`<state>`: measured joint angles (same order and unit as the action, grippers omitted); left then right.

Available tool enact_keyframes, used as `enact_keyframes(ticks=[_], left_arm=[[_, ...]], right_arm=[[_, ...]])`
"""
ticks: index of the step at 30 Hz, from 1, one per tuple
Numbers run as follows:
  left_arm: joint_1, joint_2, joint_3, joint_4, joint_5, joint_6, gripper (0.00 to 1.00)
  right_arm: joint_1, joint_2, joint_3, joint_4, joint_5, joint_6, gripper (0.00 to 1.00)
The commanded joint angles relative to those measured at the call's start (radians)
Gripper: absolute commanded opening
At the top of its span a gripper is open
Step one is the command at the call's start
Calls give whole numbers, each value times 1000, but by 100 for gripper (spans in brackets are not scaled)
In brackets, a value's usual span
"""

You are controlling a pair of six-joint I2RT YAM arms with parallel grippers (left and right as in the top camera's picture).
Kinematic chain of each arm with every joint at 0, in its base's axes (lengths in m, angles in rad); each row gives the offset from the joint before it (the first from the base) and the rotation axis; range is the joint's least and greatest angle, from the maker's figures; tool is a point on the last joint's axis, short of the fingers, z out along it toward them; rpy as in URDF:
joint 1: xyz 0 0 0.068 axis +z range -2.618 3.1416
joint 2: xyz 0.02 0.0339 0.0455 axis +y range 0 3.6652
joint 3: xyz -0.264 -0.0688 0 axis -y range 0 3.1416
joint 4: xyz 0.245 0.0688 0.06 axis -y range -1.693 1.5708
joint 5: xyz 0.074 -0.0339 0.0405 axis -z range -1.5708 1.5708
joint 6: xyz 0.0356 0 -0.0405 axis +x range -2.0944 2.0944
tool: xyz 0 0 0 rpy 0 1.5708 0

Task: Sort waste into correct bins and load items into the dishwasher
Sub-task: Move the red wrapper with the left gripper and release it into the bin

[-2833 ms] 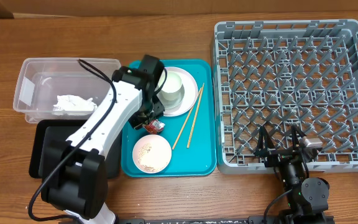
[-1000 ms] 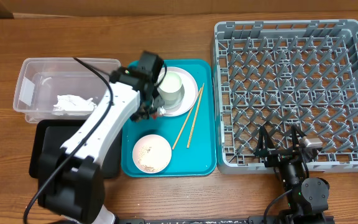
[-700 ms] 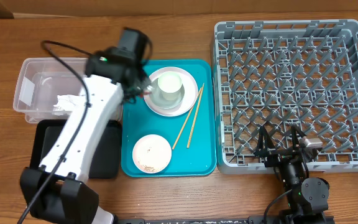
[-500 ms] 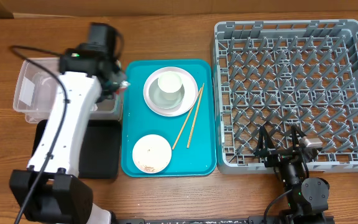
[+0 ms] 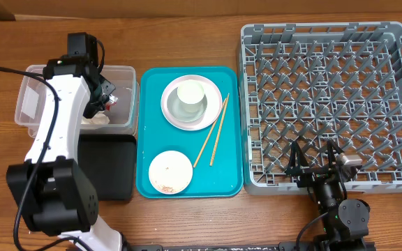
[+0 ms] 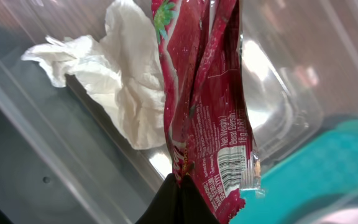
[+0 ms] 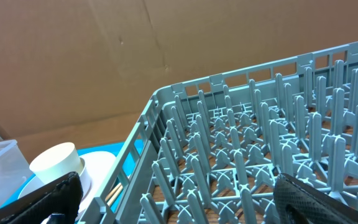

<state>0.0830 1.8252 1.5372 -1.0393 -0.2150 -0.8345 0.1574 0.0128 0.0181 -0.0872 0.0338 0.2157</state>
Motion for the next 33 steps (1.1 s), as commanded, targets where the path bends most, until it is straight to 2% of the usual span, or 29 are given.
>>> enact_keyframes(ticks=[1,2,4,6,9,12,14,15,19,23,33], left_arm=[[10,24,-11,10,-31,11,6],[10,24,-11,10,-32,12,9],[10,24,-11,12,-32,12,24],[10,24,-11,12,-32,12,32],[10,24,-10,12,-31,20,36],[8,24,10,3,5,70,29],[2,24,46,-15,85,141,9],[-4,23,71,-35,148,177,4],[-57,22,134,-94,336,269,4],[-166,22,180,-182,301,319,4],[-435,22,186,-307,260,322,5]], right_arm=[[-3,-7,-10,7,9,-6,100],[-3,-7,-10,7,9,-6,100],[-3,-7,-10,7,9,-6,100],[-3,-7,-10,7,9,-6,100],[-3,-7,-10,7,9,-6,100],[-3,-7,-10,7,9,-6,100],[-3,-7,-10,7,9,-6,100],[-3,-7,-10,7,9,-6,100],[-3,-7,-10,7,9,-6,100],[-3,-7,-10,7,9,-6,100],[-3,-7,-10,7,9,-6,100]])
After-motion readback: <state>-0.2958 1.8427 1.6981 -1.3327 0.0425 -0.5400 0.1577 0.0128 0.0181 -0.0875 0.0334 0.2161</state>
